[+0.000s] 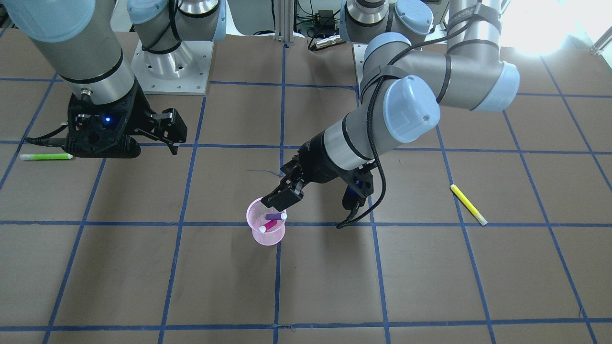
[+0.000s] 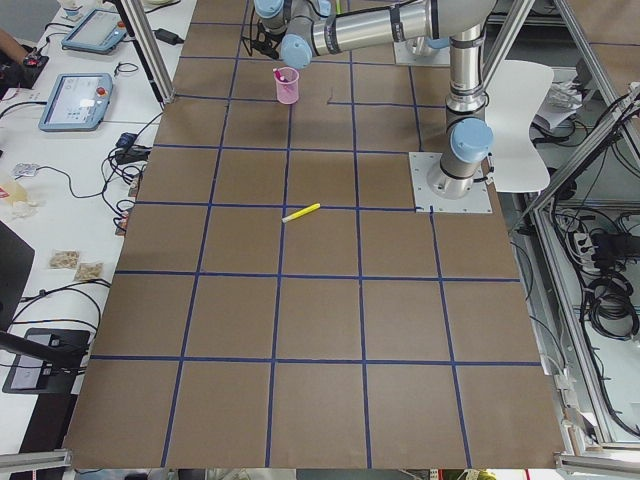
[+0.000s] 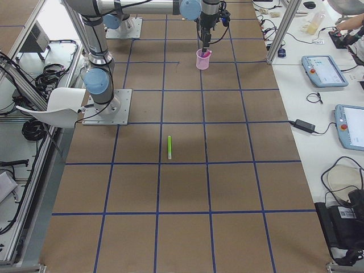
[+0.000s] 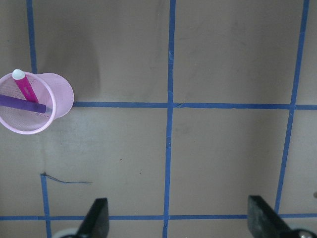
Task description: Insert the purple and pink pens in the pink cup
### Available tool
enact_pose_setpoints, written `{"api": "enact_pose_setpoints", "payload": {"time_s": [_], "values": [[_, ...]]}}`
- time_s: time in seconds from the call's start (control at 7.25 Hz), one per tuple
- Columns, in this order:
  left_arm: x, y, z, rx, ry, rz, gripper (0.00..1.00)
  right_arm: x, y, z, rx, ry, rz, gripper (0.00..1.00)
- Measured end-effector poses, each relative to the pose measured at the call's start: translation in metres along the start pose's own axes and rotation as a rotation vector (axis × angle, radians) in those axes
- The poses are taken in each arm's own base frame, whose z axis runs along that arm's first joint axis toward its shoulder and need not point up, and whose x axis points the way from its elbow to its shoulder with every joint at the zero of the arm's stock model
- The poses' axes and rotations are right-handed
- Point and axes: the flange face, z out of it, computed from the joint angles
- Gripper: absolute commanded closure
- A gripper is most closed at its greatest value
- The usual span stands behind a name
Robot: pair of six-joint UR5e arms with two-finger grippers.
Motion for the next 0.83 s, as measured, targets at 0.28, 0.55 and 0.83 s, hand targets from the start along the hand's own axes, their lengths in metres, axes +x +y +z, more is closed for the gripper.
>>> {"api": "enact_pose_setpoints", "payload": {"time_s": [0.28, 0.55, 0.83], "values": [[-0.022, -0.008, -0.056, 0.097, -0.093, 0.285, 0.00, -0.002, 0.001, -0.004, 0.008, -0.002, 0.002, 0.00], [-0.055, 0.001, -0.105, 0.174, -0.266, 0.645, 0.00, -0.006, 0.001, -0.009, 0.021, -0.047, -0.021, 0.00], [-0.082, 0.009, -0.141, 0.266, -0.473, 0.969, 0.00, -0.003, 0.011, -0.023, 0.048, -0.037, -0.029, 0.00]]}}
